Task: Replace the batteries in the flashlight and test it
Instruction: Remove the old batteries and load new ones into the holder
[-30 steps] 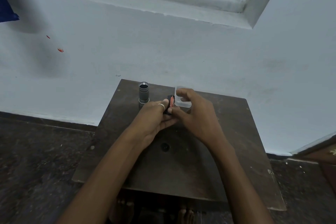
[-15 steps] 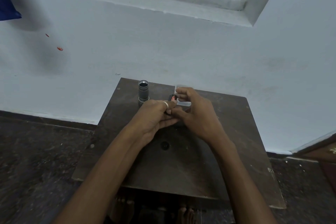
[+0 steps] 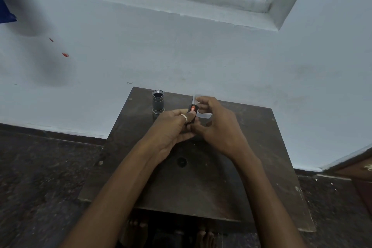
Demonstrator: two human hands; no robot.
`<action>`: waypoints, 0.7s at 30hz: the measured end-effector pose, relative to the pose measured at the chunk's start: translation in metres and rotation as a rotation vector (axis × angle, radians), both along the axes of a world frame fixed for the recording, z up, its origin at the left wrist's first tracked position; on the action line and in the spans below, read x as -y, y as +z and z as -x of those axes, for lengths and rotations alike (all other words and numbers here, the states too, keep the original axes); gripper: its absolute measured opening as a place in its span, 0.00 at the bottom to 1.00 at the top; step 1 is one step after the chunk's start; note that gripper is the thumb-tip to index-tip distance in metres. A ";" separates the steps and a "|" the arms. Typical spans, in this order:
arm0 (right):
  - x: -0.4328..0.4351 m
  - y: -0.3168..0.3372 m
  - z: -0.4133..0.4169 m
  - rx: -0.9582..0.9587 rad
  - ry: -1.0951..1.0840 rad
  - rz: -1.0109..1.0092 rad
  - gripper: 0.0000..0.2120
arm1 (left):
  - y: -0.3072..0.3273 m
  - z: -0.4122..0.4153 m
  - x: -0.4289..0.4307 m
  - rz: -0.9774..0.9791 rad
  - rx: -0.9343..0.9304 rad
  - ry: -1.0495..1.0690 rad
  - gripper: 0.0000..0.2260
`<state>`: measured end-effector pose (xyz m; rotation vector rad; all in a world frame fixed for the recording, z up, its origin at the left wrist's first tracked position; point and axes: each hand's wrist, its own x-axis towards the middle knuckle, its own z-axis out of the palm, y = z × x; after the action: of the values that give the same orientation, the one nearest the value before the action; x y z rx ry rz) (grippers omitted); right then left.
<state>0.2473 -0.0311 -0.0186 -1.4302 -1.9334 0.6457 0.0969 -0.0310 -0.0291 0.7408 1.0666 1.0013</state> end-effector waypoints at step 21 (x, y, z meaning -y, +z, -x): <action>-0.052 0.009 -0.003 0.308 -0.162 -0.082 0.12 | 0.003 -0.004 0.003 0.079 0.062 0.074 0.11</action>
<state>0.2508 0.0205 -0.0098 -1.6907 -2.0185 0.2800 0.1008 -0.0340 -0.0258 0.6058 1.0796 1.0325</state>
